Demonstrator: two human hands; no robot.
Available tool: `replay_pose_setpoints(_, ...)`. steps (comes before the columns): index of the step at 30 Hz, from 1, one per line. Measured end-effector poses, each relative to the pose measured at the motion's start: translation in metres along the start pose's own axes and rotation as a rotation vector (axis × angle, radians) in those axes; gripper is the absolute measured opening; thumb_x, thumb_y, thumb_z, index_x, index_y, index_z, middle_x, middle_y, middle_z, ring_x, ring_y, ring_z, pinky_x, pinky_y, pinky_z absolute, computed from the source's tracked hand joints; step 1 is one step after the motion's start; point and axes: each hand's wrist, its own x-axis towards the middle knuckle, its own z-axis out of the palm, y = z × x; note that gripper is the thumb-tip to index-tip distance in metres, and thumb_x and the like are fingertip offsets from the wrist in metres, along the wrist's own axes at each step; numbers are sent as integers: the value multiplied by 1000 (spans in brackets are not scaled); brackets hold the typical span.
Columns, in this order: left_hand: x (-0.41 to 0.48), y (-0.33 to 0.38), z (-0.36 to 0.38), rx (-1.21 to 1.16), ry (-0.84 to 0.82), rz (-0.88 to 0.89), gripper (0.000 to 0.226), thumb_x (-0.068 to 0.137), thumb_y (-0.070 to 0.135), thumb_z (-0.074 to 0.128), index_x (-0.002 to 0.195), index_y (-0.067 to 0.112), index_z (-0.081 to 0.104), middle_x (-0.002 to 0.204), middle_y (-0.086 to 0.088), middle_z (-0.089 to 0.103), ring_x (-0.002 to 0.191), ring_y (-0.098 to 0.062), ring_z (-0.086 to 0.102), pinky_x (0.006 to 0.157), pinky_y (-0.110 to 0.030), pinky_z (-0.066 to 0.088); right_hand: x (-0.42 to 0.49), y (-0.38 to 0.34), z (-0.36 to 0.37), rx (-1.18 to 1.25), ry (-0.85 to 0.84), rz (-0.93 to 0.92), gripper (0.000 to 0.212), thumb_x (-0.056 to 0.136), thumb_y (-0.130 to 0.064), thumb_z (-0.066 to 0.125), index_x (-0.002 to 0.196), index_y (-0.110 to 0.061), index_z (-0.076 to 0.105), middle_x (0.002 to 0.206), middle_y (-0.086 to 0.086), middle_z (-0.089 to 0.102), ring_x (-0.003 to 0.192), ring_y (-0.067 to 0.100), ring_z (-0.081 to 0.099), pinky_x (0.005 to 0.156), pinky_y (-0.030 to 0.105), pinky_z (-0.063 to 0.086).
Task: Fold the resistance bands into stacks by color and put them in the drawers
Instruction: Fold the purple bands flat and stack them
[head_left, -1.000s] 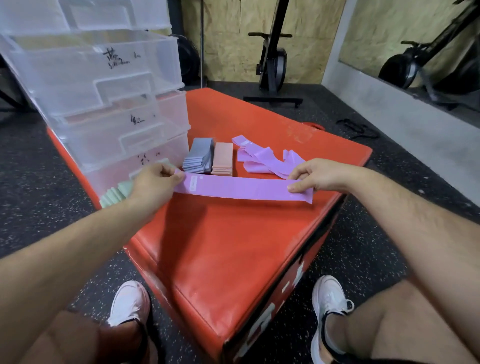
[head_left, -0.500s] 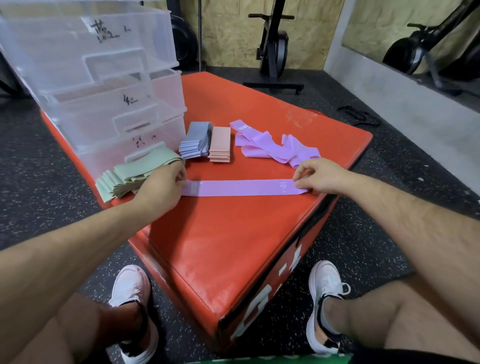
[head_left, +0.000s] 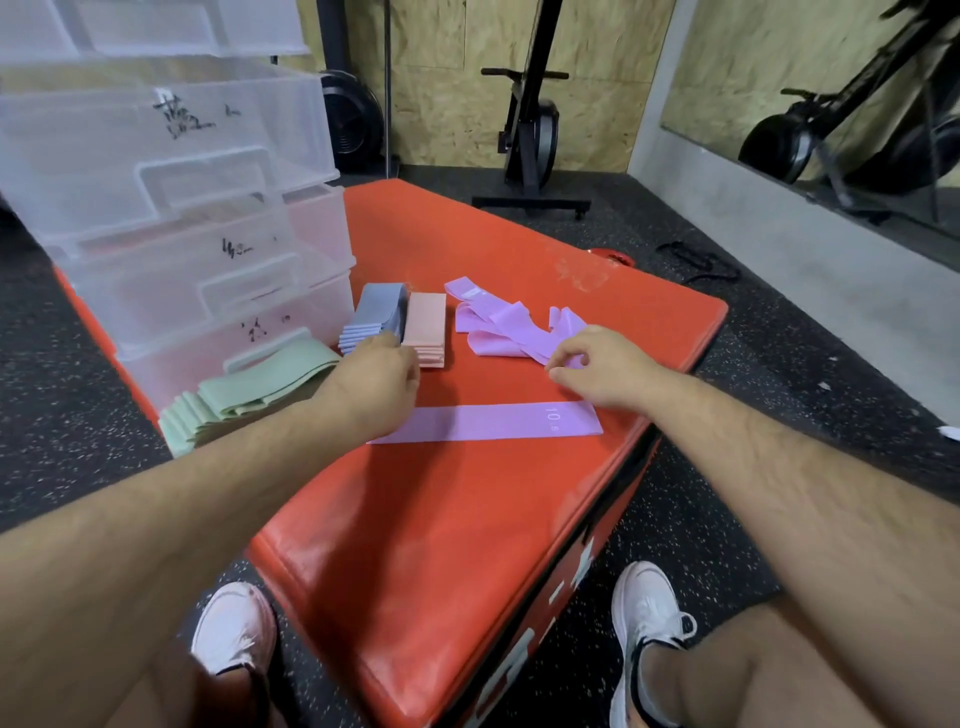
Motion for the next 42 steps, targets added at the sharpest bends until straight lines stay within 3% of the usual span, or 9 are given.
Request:
replay_pose_setpoints(4, 30, 22, 8, -59, -77, 74, 11, 86, 16, 55, 90, 16, 65, 101, -9, 58, 98, -32, 57, 88, -45, 49, 24, -4, 10, -232, -124, 47, 16, 88, -32, 60, 92, -39, 74, 118, -7, 67, 124, 25, 44, 97, 37, 40)
replay_pose_setpoints(9, 56, 40, 15, -85, -142, 58, 18, 89, 19, 51, 101, 20, 65, 111, -6, 57, 103, -28, 57, 92, -42, 49, 43, -8, 13, -383, -105, 107, 38, 91, -18, 55, 126, -22, 67, 149, 17, 46, 139, 31, 36, 107, 37, 38)
replay_pose_setpoints(15, 71, 49, 18, -186, -160, 30, 21, 89, 16, 52, 108, 20, 62, 116, -6, 57, 103, -28, 58, 91, -39, 48, 48, -13, 3, -140, 98, 58, 22, 80, -5, 57, 91, -18, 70, 107, 7, 68, 105, 32, 62, 88, 39, 51)
replay_pose_setpoints(21, 76, 57, 2, -412, -11, 39, 25, 92, 15, 60, 117, 11, 61, 117, -7, 56, 88, -18, 53, 77, -18, 37, 44, -31, -12, 153, 171, -110, 34, 84, -7, 47, 109, -30, 55, 105, -5, 63, 90, 20, 63, 84, 42, 53)
replay_pose_setpoints(26, 74, 61, -16, -694, 45, 1, 28, 91, 25, 67, 118, 20, 59, 108, 1, 65, 89, -13, 60, 79, -26, 48, 39, -54, -26, 437, 135, -145, 39, 87, -5, 65, 118, -22, 51, 82, -9, 69, 78, 17, 61, 77, 31, 48)
replay_pose_setpoints(29, 73, 60, -20, -776, 89, -12, 8, 91, 25, 68, 95, 30, 63, 90, 2, 70, 79, -11, 63, 77, -34, 54, 34, -62, -28, 553, 118, -155, 37, 89, -8, 71, 120, -15, 52, 79, -7, 72, 75, 10, 62, 76, 24, 49)
replay_pose_setpoints(32, 72, 56, -23, -816, 96, -46, 14, 90, 20, 70, 84, 31, 65, 79, 7, 70, 70, -12, 66, 70, -36, 57, 34, -63, -27, 648, 100, -132, 38, 89, -5, 71, 119, -15, 51, 80, -5, 73, 76, 12, 63, 79, 30, 51)
replay_pose_setpoints(38, 67, 54, -31, -956, 186, -127, 10, 94, 12, 64, 84, 14, 61, 70, 5, 64, 57, -4, 61, 59, -27, 53, 36, -69, -24, 835, 76, 8, 39, 87, -10, 75, 119, -14, 53, 101, 14, 73, 90, 24, 70, 86, 37, 57)
replay_pose_setpoints(42, 65, 50, -35, -1000, 198, -171, 9, 91, 15, 64, 97, 15, 58, 84, -4, 64, 71, -11, 60, 63, -28, 52, 36, -73, -21, 842, 40, 25, 12, 91, -8, 70, 100, -9, 63, 83, 9, 71, 79, 18, 67, 87, 43, 56)
